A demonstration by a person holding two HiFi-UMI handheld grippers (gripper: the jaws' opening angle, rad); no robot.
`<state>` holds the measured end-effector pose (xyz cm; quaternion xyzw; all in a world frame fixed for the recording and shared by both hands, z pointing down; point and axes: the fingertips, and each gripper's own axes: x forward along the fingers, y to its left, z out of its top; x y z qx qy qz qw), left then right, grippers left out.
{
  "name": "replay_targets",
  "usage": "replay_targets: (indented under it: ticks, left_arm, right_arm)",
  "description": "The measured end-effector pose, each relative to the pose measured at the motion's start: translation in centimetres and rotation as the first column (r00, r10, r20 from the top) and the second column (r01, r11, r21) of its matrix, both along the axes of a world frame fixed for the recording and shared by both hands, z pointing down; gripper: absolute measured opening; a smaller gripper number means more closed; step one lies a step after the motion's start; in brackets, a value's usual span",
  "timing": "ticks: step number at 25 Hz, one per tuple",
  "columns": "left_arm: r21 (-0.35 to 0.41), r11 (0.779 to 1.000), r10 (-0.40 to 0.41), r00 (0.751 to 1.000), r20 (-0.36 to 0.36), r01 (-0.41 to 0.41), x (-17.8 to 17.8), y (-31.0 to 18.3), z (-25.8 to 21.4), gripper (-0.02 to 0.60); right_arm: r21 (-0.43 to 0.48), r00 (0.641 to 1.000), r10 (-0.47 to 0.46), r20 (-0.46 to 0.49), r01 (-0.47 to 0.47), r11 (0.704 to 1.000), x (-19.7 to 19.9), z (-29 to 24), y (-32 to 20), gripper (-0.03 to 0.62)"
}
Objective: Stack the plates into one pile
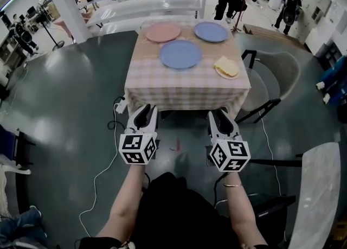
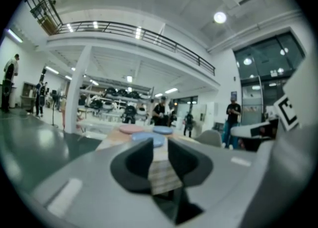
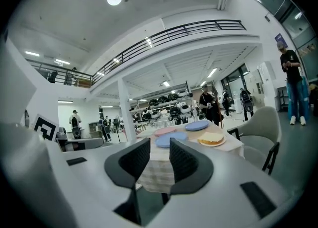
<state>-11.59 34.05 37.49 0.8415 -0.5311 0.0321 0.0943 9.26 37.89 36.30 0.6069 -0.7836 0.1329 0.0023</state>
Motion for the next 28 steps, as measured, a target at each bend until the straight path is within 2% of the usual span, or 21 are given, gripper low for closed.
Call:
replay_targets:
  ticks: [5, 14, 19, 28]
  left_arm:
    - [0.005, 1.0, -0.012, 1.0, -0.002, 0.012, 0.1, -1.8, 0.0, 0.129]
    - [0.016, 1.0, -0.023, 1.0, -0.008, 0.023, -0.1, -7.5, 0.6, 0.133]
    - [-0.002, 1.0, -0.011, 1.0, -0.003, 0.011, 0.0, -12.5, 1.7, 0.155]
    - [-0.058, 0.998, 0.014, 1.0, 0.003, -0.014, -1.1, -22.8, 3.6, 0.155]
  right_arm:
    - [-0.012, 0.999, -0.026, 0.035, 0.026, 1.0, 0.3, 0.2, -1.7, 0.135]
    - [-0.015, 0.999, -0.023, 0.041, 0.024, 1.0, 0.7, 0.9, -6.9, 0.163]
    - [-0.041, 0.999, -0.01, 0.036, 0.012, 0.999, 0.6, 2.0, -11.5, 0.167]
    - [-0.084, 0.999, 0.01, 0.039, -0.006, 0.996, -0.9, 3.3, -22.2, 0.167]
